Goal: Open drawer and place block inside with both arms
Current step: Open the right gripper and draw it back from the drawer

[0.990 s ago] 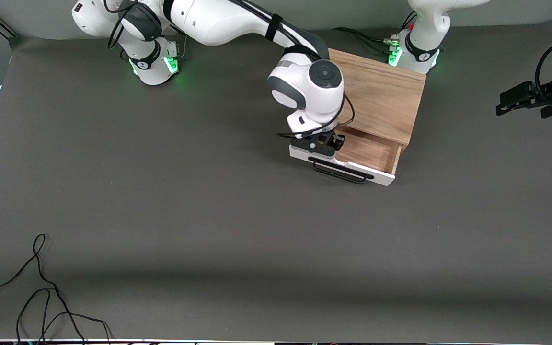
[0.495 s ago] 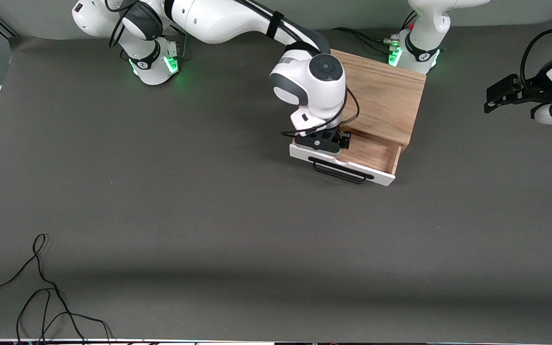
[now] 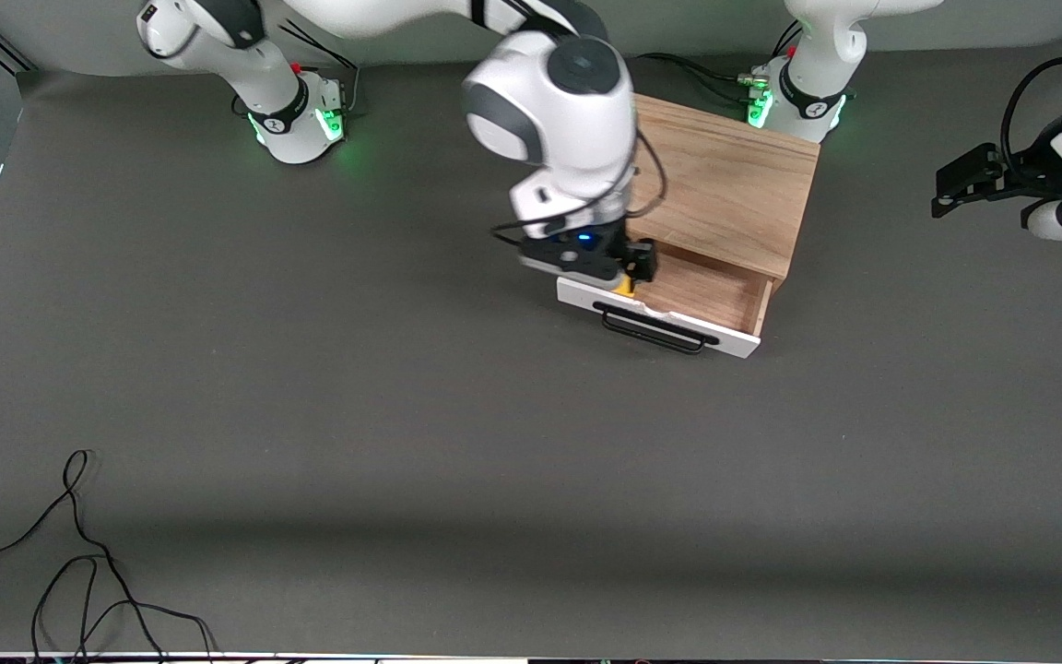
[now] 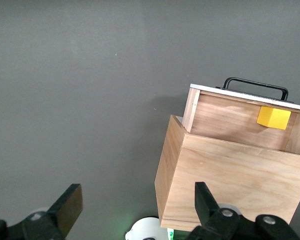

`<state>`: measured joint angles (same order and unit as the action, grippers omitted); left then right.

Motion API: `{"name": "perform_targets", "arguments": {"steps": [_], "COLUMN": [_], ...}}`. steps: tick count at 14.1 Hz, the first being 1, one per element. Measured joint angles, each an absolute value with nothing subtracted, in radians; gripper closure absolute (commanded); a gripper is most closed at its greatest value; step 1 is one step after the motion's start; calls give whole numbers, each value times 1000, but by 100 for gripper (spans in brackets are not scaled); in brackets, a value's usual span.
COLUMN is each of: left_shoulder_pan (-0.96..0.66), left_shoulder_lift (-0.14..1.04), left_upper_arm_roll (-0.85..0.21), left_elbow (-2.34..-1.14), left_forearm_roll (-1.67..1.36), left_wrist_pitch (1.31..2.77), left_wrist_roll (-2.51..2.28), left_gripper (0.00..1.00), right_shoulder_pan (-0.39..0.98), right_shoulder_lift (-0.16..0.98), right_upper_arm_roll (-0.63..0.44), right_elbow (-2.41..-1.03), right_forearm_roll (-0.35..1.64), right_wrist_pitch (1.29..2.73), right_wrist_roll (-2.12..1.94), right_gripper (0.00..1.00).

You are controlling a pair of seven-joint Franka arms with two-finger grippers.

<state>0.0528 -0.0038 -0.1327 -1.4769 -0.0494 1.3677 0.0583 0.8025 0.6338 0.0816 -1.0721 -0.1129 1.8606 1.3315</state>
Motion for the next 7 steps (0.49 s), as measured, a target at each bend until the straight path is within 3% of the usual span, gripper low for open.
{"name": "perform_targets", "arguments": {"steps": [7], "left_shoulder_pan": [-36], "left_shoulder_lift": [-11], "left_upper_arm_roll": [-132], "left_elbow": [-1480], "left_forearm_roll": [41], "left_wrist_pitch": [1375], "left_wrist_roll": [57], "left_gripper": [0], "right_shoulder_pan": [433], "right_shoulder_lift": [256], "right_upper_arm_roll": [71], "right_elbow": [-1391], "right_forearm_roll": [39], "right_wrist_pitch": [1793], "right_wrist_roll": [932], "right_gripper": [0]}}
